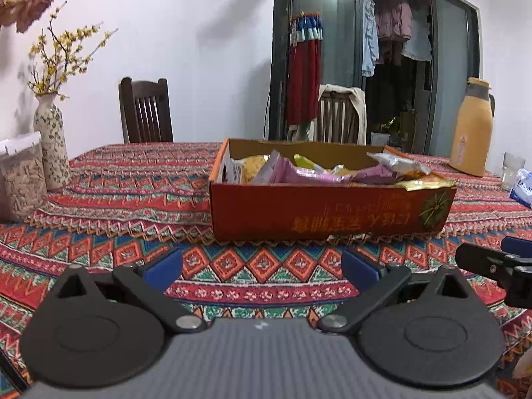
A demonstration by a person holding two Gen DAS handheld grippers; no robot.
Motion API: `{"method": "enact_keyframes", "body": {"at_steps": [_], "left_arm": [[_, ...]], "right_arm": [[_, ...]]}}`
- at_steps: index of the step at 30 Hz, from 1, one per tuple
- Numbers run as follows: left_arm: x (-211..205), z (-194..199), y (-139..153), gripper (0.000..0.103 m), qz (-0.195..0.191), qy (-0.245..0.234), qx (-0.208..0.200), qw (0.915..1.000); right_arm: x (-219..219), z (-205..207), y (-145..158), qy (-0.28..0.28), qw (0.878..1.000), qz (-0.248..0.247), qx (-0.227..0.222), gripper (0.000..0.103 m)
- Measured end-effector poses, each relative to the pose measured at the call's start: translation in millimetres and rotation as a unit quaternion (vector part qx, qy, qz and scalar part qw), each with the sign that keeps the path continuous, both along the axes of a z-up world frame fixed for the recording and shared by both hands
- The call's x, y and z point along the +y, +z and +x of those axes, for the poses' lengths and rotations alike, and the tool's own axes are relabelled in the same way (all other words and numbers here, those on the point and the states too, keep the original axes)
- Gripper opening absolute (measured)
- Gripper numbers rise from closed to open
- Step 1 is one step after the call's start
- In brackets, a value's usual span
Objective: Organize snacks
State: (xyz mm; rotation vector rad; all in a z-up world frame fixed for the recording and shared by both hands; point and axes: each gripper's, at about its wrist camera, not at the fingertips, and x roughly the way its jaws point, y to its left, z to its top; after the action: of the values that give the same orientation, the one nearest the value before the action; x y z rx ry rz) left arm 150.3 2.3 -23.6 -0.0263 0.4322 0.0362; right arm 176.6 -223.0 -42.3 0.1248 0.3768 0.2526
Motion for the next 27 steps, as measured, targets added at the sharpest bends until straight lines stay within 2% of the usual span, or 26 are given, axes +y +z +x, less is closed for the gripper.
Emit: {"method": "enact_keyframes", "body": {"at_steps": [14, 27], "left_arm": [[-3.8, -9.4, -1.9, 0.103, 0.006, -0.014, -0.027, 0.9995], [-4.5, -9.9, -2.2, 0.103, 0.006, -0.017, -0.029, 0.9994]], "right_arm": [[0.7, -2.4, -1.8, 0.015, 1.000, 0.011, -0.005, 0.103], [1.3, -1.6, -1.4, 0.016, 1.000, 0.012, -0.002, 0.103]]}}
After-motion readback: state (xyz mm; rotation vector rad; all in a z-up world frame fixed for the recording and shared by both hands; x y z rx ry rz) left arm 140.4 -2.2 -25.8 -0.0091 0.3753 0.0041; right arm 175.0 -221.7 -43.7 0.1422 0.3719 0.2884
